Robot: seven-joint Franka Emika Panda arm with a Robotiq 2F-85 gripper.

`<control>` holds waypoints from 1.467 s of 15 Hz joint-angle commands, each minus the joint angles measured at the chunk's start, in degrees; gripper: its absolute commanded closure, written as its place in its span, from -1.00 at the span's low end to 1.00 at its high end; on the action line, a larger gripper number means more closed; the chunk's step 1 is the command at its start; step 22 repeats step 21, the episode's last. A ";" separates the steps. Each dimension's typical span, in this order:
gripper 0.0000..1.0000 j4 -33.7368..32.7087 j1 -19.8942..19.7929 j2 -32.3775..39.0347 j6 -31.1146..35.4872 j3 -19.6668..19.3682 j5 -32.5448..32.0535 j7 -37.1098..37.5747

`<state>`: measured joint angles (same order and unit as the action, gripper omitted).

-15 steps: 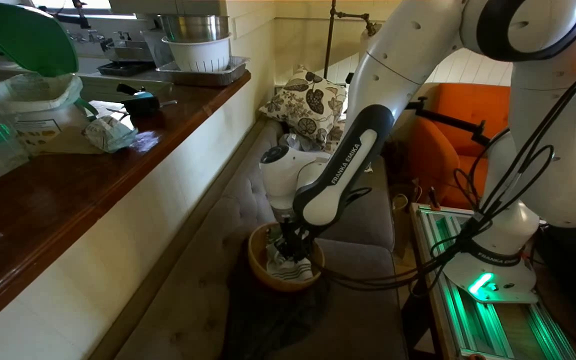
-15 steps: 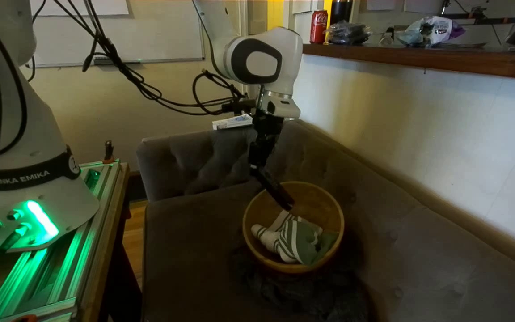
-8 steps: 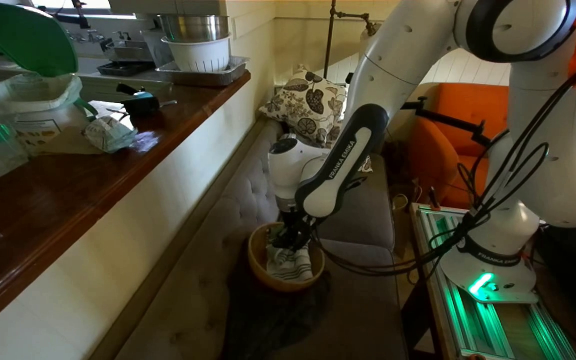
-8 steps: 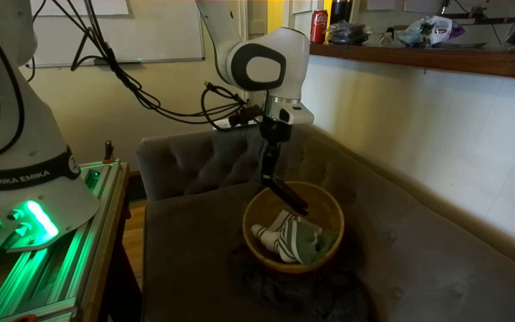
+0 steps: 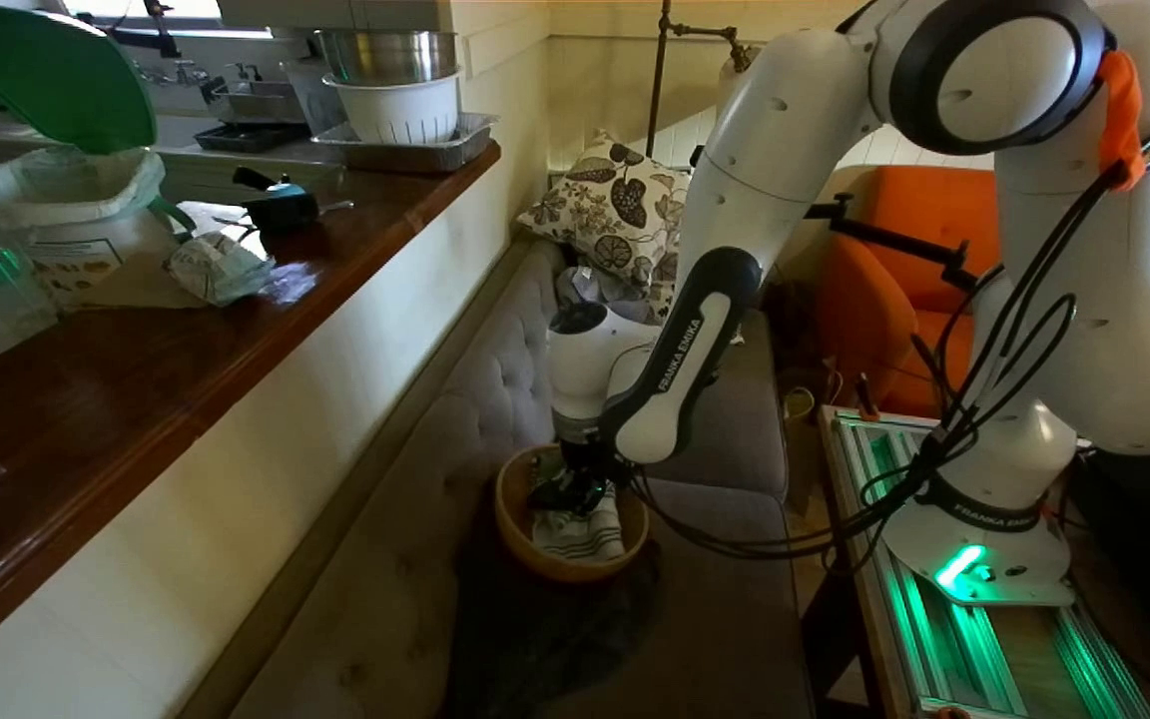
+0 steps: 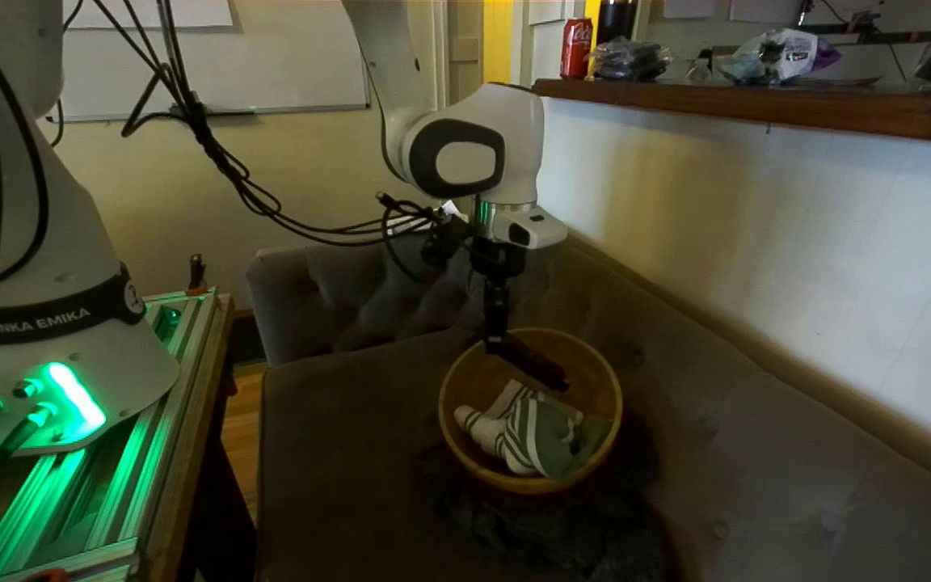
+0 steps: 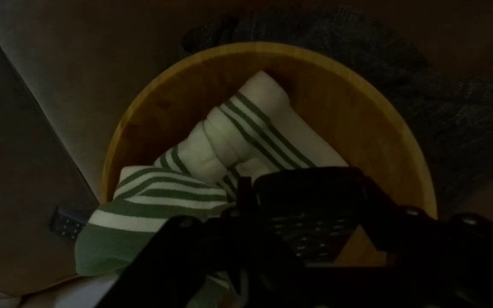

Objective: Put the black remote control in the wooden bowl.

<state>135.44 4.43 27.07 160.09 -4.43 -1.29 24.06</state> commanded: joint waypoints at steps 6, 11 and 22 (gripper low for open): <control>0.28 -3.46 10.99 4.95 2.51 -12.84 -5.67 2.16; -0.94 -4.91 15.74 5.55 -0.94 -16.97 -8.25 4.06; -1.00 -8.49 16.04 -3.00 -23.09 -17.10 -17.65 12.58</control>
